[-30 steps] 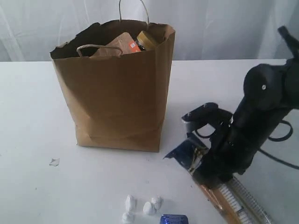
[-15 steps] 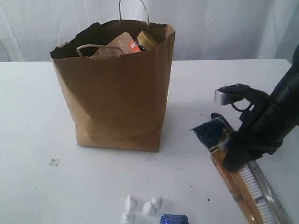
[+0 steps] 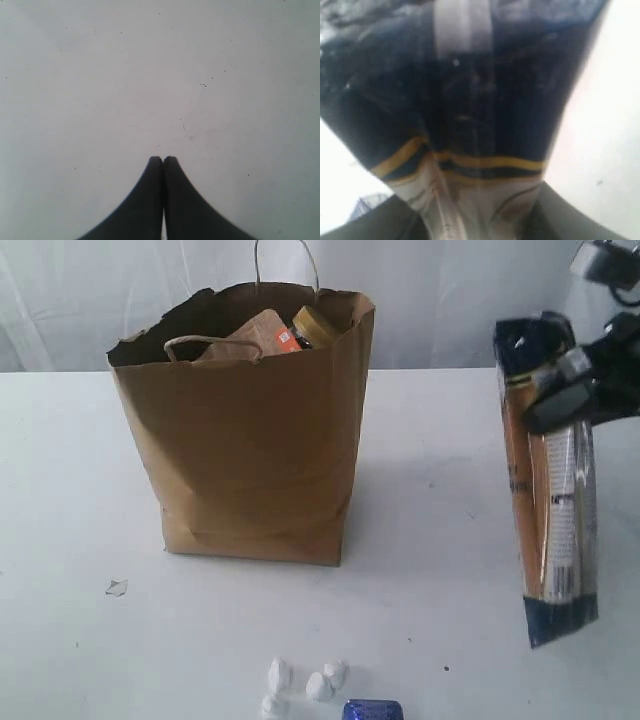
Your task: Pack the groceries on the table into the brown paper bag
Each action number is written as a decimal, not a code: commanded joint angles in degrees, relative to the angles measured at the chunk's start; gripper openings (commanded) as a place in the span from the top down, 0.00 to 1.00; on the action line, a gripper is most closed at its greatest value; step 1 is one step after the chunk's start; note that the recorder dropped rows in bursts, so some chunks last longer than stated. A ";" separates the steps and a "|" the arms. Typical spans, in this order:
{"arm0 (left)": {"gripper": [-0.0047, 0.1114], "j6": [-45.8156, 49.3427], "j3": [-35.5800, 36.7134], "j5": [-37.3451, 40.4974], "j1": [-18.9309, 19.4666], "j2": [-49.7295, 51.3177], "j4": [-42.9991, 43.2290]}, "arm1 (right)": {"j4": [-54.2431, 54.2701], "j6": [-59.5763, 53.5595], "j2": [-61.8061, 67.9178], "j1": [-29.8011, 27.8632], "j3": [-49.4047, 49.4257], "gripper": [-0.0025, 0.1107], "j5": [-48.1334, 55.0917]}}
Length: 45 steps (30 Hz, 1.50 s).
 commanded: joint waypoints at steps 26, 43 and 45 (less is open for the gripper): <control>0.96 -0.20 0.24 0.19 -0.49 -0.22 -0.12 | 50.64 -17.09 4.06 21.58 -20.26 0.98 -24.32; 0.96 -0.20 0.24 0.19 -0.49 -0.22 -0.12 | 57.20 -47.11 10.77 33.95 -20.26 0.98 -40.39; 0.96 -0.20 0.24 0.19 -0.49 -0.22 -0.12 | 57.44 -48.32 11.18 34.34 -20.26 0.98 -41.42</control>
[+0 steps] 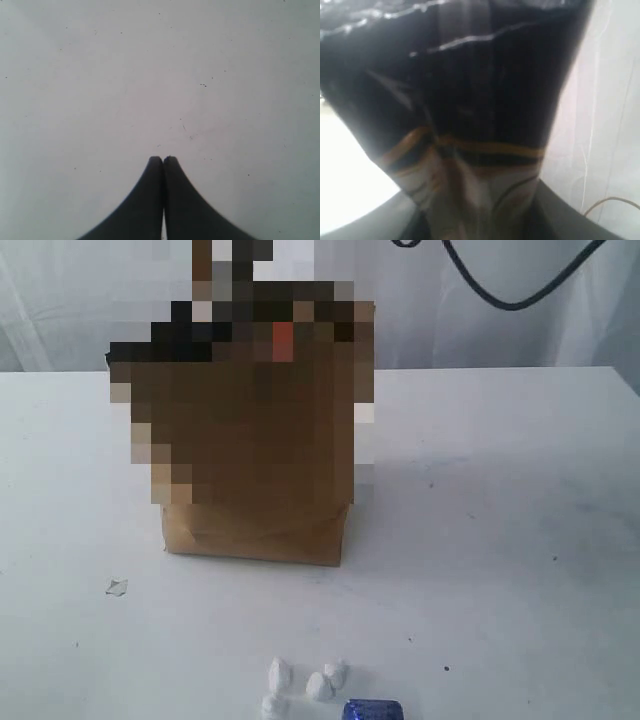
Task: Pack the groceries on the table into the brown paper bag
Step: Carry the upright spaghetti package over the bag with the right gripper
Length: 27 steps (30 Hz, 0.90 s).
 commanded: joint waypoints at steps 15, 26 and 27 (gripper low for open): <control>0.96 -0.20 0.24 0.19 -0.49 -0.22 -0.12 | 3.40 -12.85 5.83 4.97 -0.77 0.98 -3.29; 0.96 -0.20 0.24 0.19 -0.49 -0.22 -0.12 | 3.40 -13.71 10.97 4.97 -0.77 0.98 -4.37; 0.96 -0.20 0.24 0.19 -0.49 -0.22 -0.12 | 3.40 -13.71 11.45 4.97 -0.77 0.98 -4.23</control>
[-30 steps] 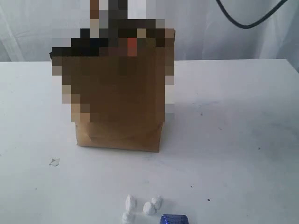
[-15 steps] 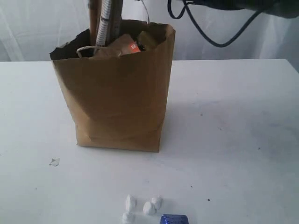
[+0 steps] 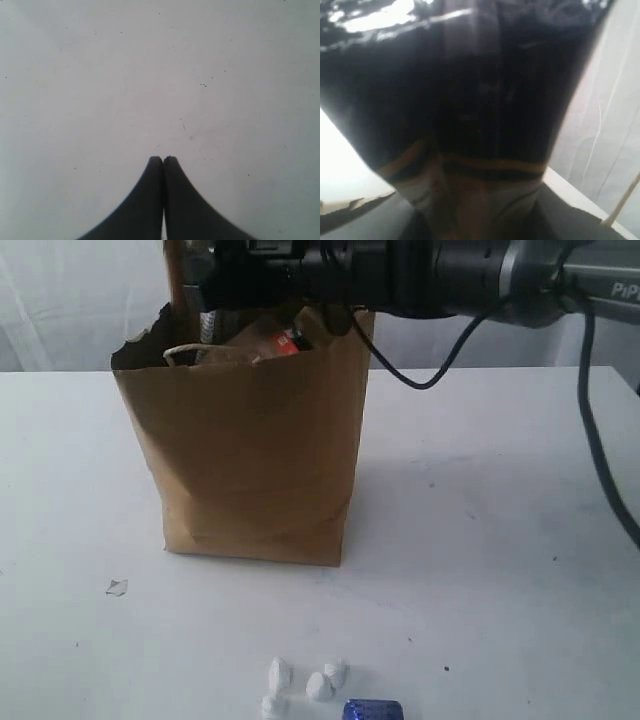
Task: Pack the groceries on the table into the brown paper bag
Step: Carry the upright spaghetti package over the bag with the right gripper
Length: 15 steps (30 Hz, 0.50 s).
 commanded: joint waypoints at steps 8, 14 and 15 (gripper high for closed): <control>0.96 -0.20 0.24 0.19 -0.49 -0.22 -0.12 | 0.90 -0.95 3.78 -0.12 -0.77 0.98 2.99; 0.96 -0.20 0.24 0.19 -0.49 -0.22 -0.12 | 0.90 -0.68 4.77 -0.12 -0.66 0.98 3.26; 0.96 -0.20 0.24 0.19 -0.49 -0.22 -0.12 | 0.90 -0.54 4.77 -0.12 -0.66 0.98 3.26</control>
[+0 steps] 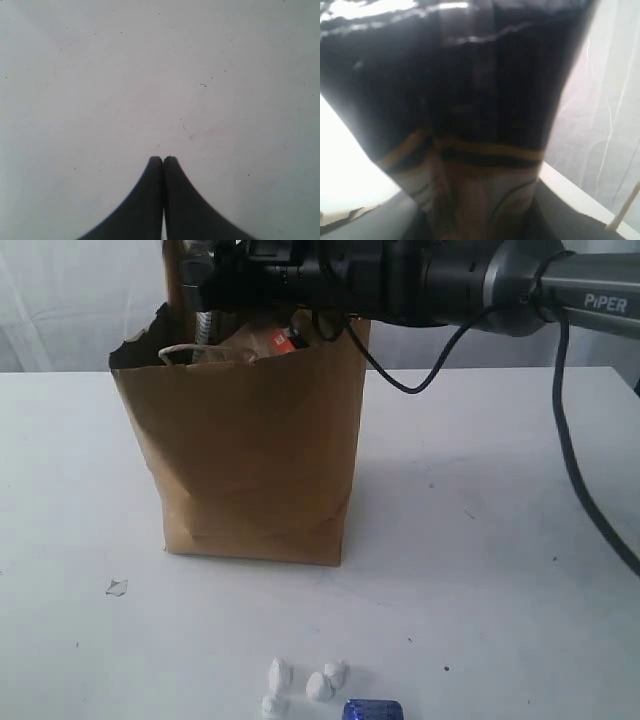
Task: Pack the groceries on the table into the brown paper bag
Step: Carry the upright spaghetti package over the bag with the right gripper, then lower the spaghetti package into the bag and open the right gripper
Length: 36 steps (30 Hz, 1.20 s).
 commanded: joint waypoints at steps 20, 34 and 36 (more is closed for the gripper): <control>0.96 -0.20 0.24 0.19 -0.49 -0.22 -0.12 | -3.19 0.81 4.52 -0.12 0.83 0.66 2.64; 0.96 -0.20 0.24 0.19 -0.49 -0.22 -0.12 | -3.19 0.81 4.52 -0.12 0.83 0.46 2.31; 0.96 -0.20 0.24 0.19 -0.49 -0.22 -0.12 | -3.19 1.60 4.38 -0.12 0.83 0.46 2.31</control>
